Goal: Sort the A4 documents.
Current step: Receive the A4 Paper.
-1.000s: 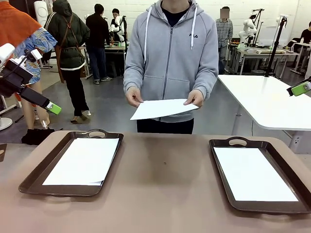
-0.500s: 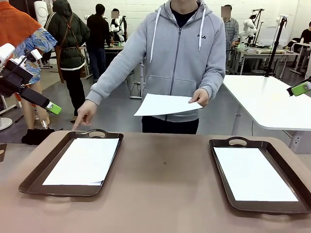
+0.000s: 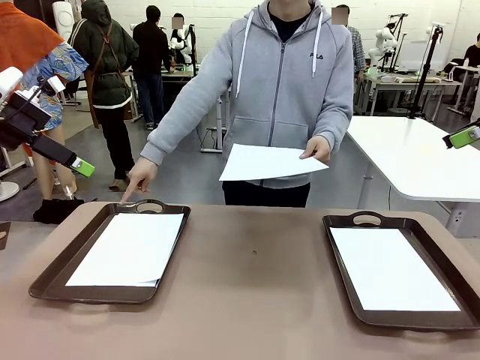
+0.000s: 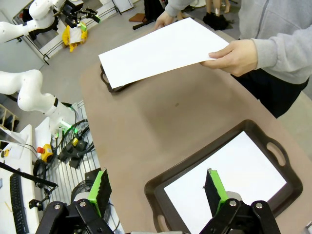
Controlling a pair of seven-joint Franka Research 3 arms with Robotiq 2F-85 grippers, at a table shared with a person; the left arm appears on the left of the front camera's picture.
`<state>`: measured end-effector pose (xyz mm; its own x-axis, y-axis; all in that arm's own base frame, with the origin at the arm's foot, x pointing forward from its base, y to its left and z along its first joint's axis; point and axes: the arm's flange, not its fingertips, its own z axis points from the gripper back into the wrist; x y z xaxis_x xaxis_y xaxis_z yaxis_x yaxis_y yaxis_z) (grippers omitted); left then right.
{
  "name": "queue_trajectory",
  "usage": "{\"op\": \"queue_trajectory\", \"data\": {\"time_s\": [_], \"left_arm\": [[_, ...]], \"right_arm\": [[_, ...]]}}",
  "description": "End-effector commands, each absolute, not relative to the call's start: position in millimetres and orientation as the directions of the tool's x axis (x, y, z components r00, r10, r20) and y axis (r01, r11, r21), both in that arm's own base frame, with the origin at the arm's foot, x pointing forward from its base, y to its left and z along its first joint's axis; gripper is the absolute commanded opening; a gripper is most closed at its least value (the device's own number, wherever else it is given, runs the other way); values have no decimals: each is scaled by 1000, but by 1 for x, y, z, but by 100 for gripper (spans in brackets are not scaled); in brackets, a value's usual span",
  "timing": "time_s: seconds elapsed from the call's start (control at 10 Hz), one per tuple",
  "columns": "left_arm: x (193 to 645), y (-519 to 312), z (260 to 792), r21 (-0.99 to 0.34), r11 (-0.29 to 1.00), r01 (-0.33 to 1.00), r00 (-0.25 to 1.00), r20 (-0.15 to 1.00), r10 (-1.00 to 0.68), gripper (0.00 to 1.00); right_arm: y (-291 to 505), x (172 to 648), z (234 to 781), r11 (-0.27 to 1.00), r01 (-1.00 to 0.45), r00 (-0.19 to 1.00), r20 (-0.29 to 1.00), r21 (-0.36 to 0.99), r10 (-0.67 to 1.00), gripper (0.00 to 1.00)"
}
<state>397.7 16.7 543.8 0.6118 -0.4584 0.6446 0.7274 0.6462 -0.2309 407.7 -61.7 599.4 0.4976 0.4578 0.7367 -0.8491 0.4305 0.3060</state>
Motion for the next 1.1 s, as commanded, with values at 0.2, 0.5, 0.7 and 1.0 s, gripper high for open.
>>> {"op": "queue_trajectory", "data": {"time_s": [0.2,0.5,0.7,1.0], "left_arm": [[397,18,544,-236,634,736,602,657,-454,100],[397,18,544,-236,634,736,602,657,-454,100],[397,18,544,-236,634,736,602,657,-454,100],[397,18,544,-236,634,736,602,657,-454,100]], "right_arm": [[-61,406,601,424,-852,494,740,307,457,100],[-61,406,601,424,-852,494,740,307,457,100],[-61,406,601,424,-852,494,740,307,457,100],[-61,406,601,424,-852,494,740,307,457,100]]}}
